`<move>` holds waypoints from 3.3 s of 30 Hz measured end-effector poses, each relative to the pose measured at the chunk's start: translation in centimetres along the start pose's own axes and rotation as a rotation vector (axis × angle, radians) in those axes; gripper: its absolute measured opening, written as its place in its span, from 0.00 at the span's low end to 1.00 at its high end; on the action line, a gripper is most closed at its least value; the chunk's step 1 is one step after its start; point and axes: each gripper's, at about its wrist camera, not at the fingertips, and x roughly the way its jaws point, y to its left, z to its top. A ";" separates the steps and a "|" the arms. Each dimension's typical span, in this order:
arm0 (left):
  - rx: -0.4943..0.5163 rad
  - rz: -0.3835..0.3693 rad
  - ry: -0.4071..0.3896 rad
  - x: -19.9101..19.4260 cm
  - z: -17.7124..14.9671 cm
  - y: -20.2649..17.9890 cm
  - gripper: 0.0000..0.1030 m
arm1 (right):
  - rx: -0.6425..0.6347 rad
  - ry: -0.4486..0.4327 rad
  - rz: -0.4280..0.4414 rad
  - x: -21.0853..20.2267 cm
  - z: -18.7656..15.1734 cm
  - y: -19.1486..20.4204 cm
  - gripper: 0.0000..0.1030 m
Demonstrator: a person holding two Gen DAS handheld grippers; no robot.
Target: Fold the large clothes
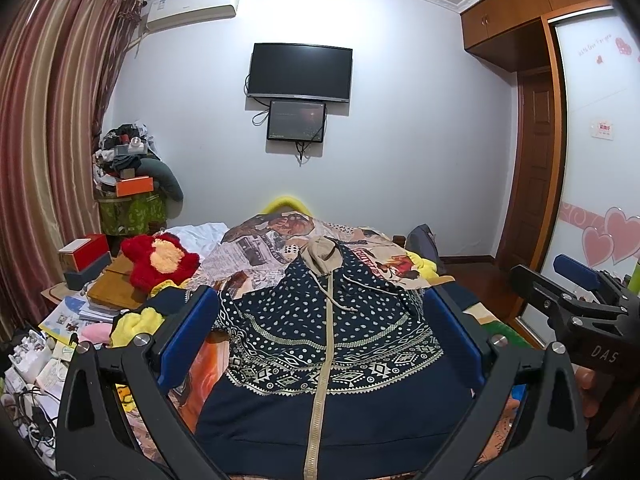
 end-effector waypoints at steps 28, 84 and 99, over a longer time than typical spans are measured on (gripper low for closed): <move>-0.004 0.000 0.012 0.4 0.1 0.1 1.00 | 0.000 0.008 -0.002 -0.2 0.0 -0.4 1.00; -0.581 0.112 0.699 38.5 -13.9 28.8 0.76 | -0.133 0.615 0.114 43.6 -10.5 3.5 0.85; -0.319 0.337 0.684 41.0 -11.1 26.9 0.10 | -0.013 0.752 0.170 45.3 -12.2 1.4 0.83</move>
